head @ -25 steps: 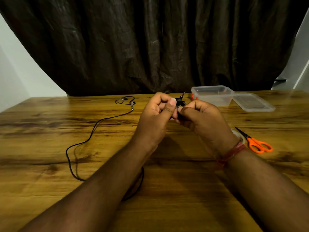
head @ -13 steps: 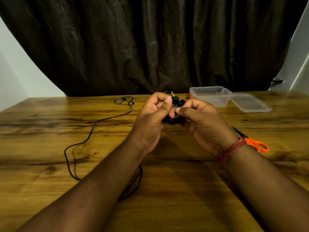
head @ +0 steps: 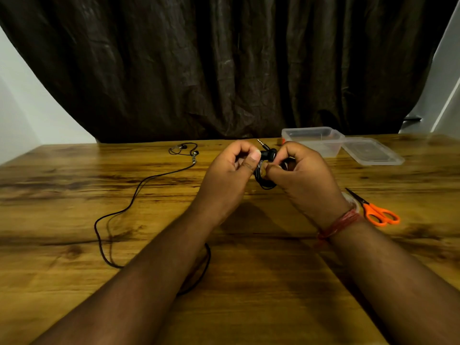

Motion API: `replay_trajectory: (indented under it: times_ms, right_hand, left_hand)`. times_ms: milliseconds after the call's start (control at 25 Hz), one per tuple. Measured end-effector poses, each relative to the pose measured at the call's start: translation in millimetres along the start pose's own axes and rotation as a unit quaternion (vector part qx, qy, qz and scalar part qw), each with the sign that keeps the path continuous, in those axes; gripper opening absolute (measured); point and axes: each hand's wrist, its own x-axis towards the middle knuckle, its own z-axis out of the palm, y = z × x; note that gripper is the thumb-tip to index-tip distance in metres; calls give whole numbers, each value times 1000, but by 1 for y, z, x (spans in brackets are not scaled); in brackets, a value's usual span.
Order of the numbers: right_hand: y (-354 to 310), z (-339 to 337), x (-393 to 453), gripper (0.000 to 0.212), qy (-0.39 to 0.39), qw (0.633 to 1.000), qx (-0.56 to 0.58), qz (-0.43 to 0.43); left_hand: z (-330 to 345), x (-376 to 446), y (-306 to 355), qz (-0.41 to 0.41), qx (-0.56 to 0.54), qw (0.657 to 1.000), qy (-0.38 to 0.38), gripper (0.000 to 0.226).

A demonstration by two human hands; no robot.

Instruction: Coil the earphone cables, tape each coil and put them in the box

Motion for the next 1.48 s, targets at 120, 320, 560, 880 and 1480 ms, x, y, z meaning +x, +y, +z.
replay_trajectory:
  times_ms: [120, 320, 560, 880, 1480]
  right_hand:
    - [2, -1, 1, 19, 15, 999, -43, -17]
    - [1, -2, 1, 20, 40, 994, -91, -35]
    - [0, 1, 1, 18, 45, 985, -151, -64]
    - [3, 8, 0, 13, 71, 991, -115, -17]
    - [3, -4, 5, 24, -2, 992, 118, 38]
  left_hand:
    - [3, -1, -2, -20, -53, 998, -11, 9]
    - [6, -1, -1, -19, -76, 997, -21, 8]
    - [1, 0, 2, -2, -38, 999, 23, 14]
    - [6, -1, 0, 13, 8, 997, 76, 13]
    - [7, 1, -4, -10, -42, 998, 53, 15]
